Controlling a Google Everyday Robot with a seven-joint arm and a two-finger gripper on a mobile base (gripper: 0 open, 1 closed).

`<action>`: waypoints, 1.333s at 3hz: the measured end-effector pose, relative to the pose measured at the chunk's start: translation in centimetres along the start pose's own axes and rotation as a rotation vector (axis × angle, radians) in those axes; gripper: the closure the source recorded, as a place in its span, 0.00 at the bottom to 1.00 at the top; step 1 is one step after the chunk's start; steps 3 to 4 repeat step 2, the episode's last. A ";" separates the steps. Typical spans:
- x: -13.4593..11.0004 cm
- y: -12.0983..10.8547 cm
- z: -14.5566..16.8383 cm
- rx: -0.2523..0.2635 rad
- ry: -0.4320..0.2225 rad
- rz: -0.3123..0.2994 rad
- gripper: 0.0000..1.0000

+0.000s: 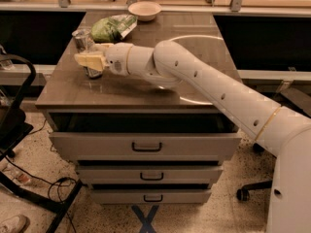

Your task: Place redbull can upright

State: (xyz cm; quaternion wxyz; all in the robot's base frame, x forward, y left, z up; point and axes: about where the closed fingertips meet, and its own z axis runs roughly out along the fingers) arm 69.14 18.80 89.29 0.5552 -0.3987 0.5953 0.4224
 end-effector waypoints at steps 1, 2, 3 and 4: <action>0.0 0.2 0.2 -0.004 0.000 0.000 0.00; 0.0 0.2 0.2 -0.005 0.000 0.000 0.00; 0.0 0.2 0.2 -0.005 0.000 0.000 0.00; 0.0 0.2 0.2 -0.005 0.000 0.000 0.00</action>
Offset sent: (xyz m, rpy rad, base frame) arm -0.0011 0.0025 0.0003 0.0004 -0.0001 0.0039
